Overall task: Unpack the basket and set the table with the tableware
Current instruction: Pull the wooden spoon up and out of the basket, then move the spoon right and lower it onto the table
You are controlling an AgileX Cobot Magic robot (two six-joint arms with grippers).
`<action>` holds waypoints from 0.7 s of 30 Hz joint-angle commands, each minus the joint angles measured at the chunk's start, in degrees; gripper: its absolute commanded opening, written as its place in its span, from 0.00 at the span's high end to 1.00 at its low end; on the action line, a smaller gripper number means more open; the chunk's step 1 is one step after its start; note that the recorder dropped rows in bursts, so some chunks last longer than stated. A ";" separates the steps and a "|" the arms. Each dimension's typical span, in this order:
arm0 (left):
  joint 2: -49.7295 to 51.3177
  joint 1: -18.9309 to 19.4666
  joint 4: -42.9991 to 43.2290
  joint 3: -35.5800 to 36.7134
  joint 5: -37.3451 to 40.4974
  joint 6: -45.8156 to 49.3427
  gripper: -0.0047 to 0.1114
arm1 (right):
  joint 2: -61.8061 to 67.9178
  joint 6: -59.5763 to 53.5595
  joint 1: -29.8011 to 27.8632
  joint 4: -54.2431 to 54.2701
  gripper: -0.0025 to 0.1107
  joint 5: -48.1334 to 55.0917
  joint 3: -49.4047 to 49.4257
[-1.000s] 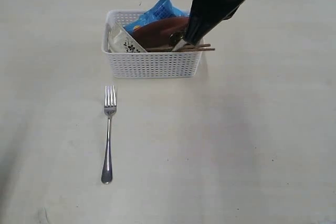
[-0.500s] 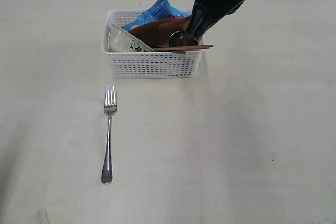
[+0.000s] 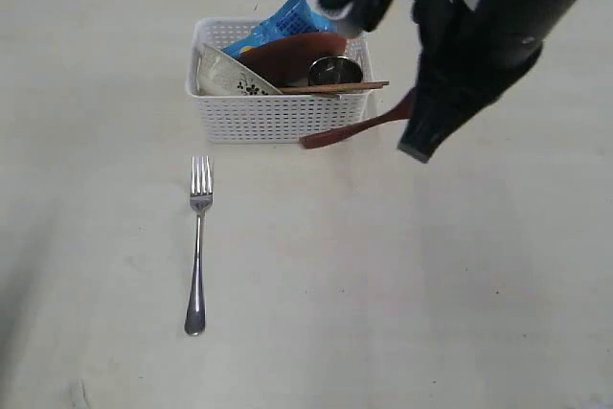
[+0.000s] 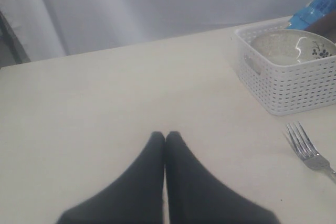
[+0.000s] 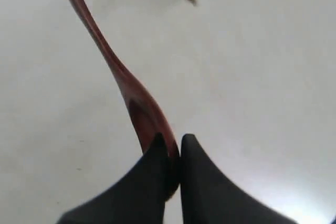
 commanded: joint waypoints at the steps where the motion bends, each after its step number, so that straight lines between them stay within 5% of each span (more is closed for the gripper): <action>1: -0.23 -0.27 0.11 0.10 -0.60 -0.05 0.96 | -0.54 8.61 -8.15 -5.22 0.98 -0.02 6.69; 9: -0.23 -0.27 0.11 0.10 -0.60 -0.05 0.96 | 1.74 15.82 -30.40 5.32 0.98 -6.83 14.15; 16: -0.23 -0.27 0.11 0.10 -0.60 -0.05 0.96 | 1.74 22.37 -36.77 9.40 0.98 -16.20 14.20; 21: -0.23 -0.27 0.11 0.10 -0.60 -0.05 0.96 | 1.74 25.17 -41.32 24.41 0.98 -26.24 16.54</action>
